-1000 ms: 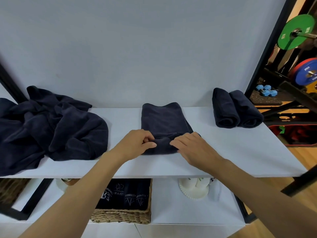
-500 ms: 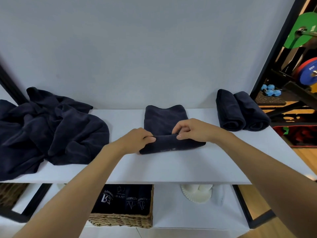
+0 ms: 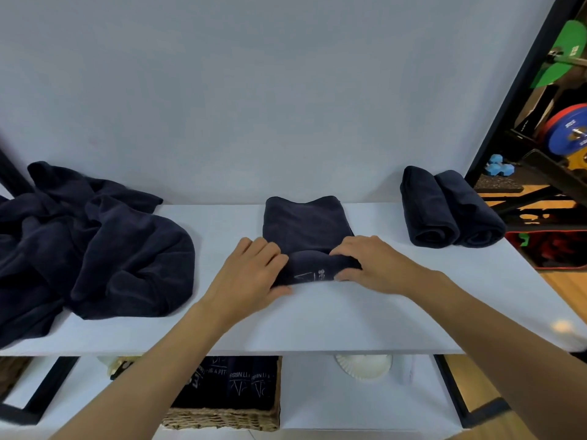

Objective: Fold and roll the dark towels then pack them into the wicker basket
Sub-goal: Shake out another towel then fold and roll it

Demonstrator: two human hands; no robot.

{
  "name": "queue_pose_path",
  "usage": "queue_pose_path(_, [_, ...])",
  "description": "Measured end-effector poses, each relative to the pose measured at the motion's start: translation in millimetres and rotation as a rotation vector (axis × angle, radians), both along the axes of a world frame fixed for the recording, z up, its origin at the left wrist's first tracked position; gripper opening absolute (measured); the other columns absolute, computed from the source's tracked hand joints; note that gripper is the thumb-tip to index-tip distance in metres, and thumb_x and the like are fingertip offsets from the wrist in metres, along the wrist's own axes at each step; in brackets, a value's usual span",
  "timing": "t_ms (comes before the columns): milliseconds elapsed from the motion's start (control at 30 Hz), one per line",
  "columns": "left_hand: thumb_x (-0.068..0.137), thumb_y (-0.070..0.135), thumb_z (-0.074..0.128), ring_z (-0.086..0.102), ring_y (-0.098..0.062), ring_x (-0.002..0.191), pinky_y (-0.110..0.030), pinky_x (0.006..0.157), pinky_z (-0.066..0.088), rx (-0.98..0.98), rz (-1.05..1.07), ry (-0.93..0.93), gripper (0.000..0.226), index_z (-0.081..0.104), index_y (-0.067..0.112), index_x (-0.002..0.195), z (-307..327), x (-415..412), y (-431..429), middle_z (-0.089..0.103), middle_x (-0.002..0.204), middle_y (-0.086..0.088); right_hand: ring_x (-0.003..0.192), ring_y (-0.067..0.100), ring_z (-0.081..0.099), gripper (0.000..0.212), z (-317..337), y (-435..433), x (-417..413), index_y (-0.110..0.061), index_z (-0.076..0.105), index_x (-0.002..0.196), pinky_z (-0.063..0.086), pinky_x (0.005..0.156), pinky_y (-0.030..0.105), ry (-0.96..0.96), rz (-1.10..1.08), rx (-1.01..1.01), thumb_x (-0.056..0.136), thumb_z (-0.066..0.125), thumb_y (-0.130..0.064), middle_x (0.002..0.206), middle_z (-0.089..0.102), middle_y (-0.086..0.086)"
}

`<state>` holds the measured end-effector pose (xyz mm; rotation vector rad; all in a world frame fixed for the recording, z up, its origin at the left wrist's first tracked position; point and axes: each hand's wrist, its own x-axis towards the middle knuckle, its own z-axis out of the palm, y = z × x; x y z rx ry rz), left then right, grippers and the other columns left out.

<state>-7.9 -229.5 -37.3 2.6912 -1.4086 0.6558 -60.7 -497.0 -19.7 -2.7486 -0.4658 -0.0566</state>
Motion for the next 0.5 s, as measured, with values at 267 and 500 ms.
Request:
queue_pose_path(267, [0.097,0.043,0.05,0.043,-0.02,0.1,-0.036,0.091,0.035,0.006,0.167,0.688,0.031,0.063,0.018,0.111,35,44,-18,0.058,0.106,-0.001,0.108,0.013,0.055,0.031,24,-4,26,-0.025,0.062,0.119,0.042,0.094,0.031,0.169,-0.124,0.062,0.091,0.063,-0.04,0.116,0.058,-0.005])
queue_pose_path(500, [0.095,0.045,0.054,0.052,-0.018,0.079,-0.03,0.075,0.04,-0.046,0.248,0.972,0.042,0.064,0.005,0.092,40,74,-28,0.055,0.084,-0.002,0.113,0.014,0.05,0.05,3,14,17,-0.03,0.051,0.135,0.032,0.099,0.028,-0.131,-0.062,-0.149,0.088,0.067,-0.04,0.13,0.054,-0.013])
